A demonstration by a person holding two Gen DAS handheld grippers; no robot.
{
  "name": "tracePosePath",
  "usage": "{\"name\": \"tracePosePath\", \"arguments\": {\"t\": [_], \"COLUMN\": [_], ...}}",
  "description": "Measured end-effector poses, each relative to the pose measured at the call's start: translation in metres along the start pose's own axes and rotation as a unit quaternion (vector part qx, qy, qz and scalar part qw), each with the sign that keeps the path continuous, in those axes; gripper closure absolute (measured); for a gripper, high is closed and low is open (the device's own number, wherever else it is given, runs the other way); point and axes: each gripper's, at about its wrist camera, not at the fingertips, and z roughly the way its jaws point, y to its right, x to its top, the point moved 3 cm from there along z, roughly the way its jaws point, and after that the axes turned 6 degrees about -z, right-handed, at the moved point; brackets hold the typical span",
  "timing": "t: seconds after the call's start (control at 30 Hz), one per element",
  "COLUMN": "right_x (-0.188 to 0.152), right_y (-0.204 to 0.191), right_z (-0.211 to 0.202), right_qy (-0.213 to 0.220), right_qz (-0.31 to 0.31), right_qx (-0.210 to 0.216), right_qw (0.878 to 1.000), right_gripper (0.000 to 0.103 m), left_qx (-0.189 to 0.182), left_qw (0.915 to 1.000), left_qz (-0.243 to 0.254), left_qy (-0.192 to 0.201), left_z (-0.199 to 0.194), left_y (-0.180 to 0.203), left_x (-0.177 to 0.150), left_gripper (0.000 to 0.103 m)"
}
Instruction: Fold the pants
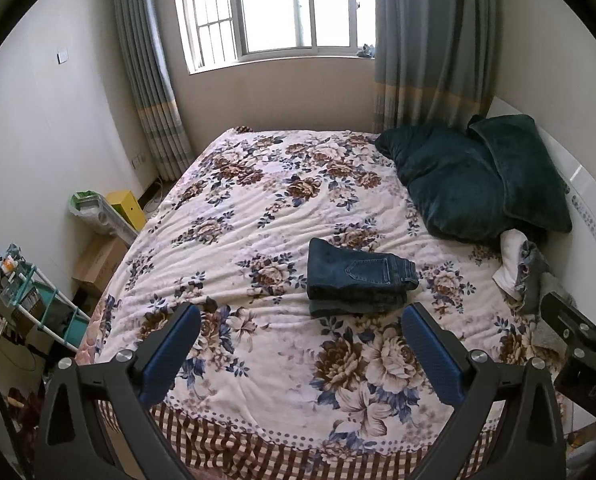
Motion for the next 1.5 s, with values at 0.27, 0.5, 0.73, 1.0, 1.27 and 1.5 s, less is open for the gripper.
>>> {"name": "tracePosePath", "arguments": {"t": [0.27, 0.5, 0.73, 1.0, 1.27, 1.5], "right_x": [0.0034, 0.004, 0.0027, 0.0018, 0.0006, -0.0002], "right_y": [-0.0061, -0.0079, -0.0073, -0.0075, -0.0082, -0.0074], "right_z": [-0.0016, -0.0017, -0.0033, -0.0036, -0.0033, -0.0043], "right_qy": [0.003, 0.003, 0.003, 0.003, 0.003, 0.004], "right_qz": [0.0, 0.0, 0.0, 0.0, 0.001, 0.002], "right_qx": [0.001, 0.002, 0.001, 0.001, 0.001, 0.002], "right_qw": [1.0, 1.0, 1.0, 1.0, 1.0, 1.0], "right_gripper": [0.003, 0.003, 0.003, 0.003, 0.003, 0.003], "left_qx": [0.0, 0.002, 0.003, 0.002, 0.004, 0.005], "left_qw": [1.0, 1.0, 1.0, 1.0, 1.0, 0.9999], "left_qz": [0.001, 0.0, -0.002, -0.001, 0.0, 0.001], "left_qy": [0.001, 0.003, 0.003, 0.007, 0.008, 0.015], "left_z": [-0.0001, -0.001, -0.0023, -0.0034, -0.0041, -0.007], "left_y": [-0.0004, -0.0016, -0.0023, -0.004, -0.0047, -0.004], "left_x": [-0.0008, 0.0011, -0.0009, 0.004, 0.0023, 0.0037], "left_gripper": [0.0, 0.0, 0.0, 0.0, 0.0, 0.0]}}
